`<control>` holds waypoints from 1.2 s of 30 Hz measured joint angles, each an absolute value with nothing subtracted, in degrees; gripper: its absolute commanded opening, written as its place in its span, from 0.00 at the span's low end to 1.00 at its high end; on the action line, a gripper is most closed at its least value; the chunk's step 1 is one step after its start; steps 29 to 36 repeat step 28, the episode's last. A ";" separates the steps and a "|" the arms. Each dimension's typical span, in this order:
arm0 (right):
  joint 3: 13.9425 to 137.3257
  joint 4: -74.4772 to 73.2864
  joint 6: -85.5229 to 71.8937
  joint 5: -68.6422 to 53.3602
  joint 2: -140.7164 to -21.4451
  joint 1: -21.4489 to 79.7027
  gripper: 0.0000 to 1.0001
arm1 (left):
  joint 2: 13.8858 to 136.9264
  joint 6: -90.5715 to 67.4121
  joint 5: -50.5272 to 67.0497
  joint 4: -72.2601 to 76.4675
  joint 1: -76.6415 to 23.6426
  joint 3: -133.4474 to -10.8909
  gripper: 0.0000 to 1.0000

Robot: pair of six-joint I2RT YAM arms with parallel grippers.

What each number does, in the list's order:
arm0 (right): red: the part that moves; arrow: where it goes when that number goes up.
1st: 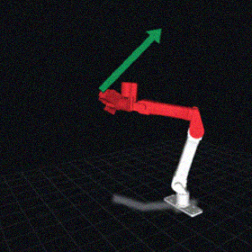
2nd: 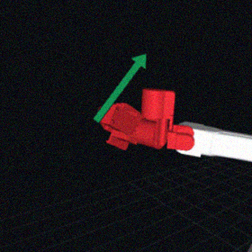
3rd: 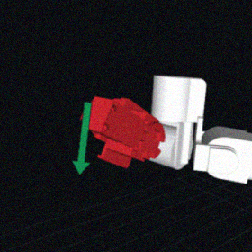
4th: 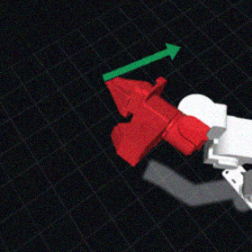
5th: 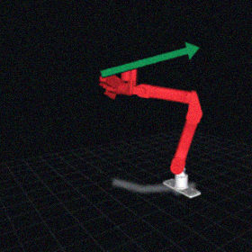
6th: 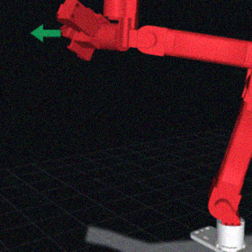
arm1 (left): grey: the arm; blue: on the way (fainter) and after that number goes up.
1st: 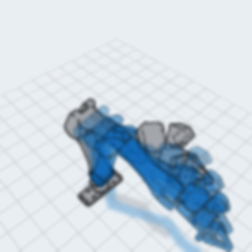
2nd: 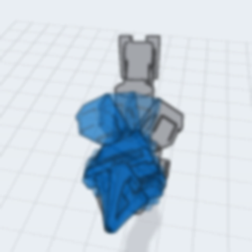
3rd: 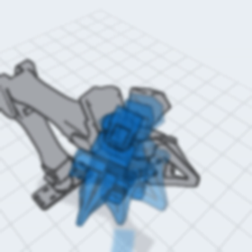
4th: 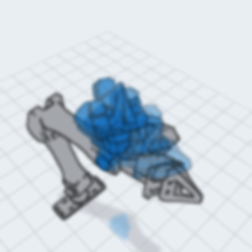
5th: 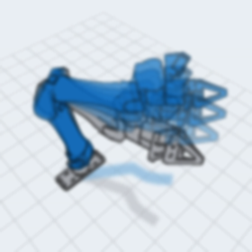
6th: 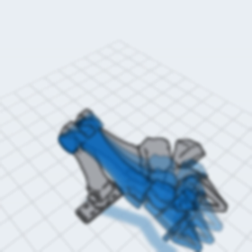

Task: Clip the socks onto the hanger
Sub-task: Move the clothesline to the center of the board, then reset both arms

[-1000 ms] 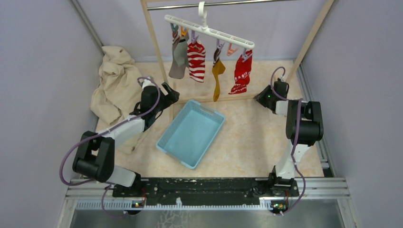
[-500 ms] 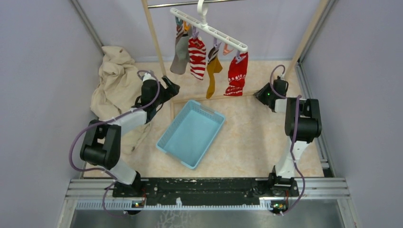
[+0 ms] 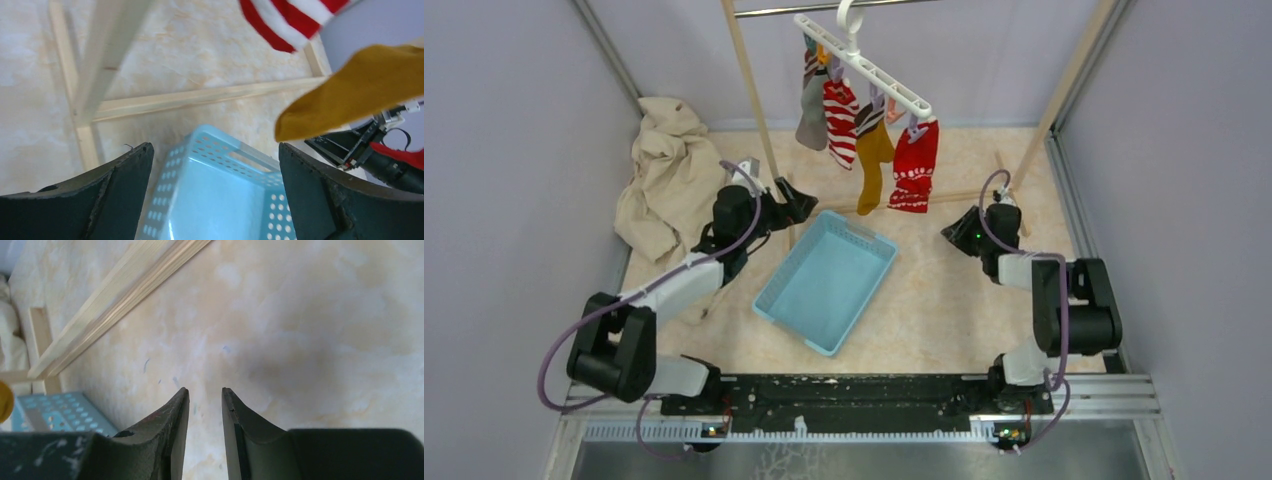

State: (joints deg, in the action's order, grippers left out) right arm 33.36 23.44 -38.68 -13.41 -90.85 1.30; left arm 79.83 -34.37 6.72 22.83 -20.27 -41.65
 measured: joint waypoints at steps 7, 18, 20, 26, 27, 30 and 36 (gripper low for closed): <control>28.34 20.88 -35.38 -13.21 -76.86 3.05 0.40 | 68.53 -30.33 0.43 21.04 -26.26 -37.36 0.99; 24.29 17.04 -28.80 -11.79 -62.24 4.36 0.42 | 61.71 -27.11 -8.43 17.45 -29.89 -27.22 0.99; 24.18 16.82 -28.47 -11.64 -62.33 4.38 0.42 | 61.71 -26.85 -9.02 17.41 -29.87 -27.07 0.99; 23.49 17.15 -28.16 -11.64 -63.35 4.38 0.43 | 62.85 -26.02 -8.93 19.05 -29.89 -26.13 0.99; 23.18 17.56 -28.16 -11.70 -63.48 4.38 0.43 | 63.44 -25.91 -8.97 19.14 -29.89 -26.13 0.99; 22.87 17.67 -28.16 -11.81 -63.53 4.38 0.43 | 63.99 -25.87 -9.08 19.09 -29.89 -26.15 0.99; 22.87 17.67 -28.16 -11.81 -63.53 4.38 0.43 | 63.99 -25.87 -9.08 19.09 -29.89 -26.15 0.99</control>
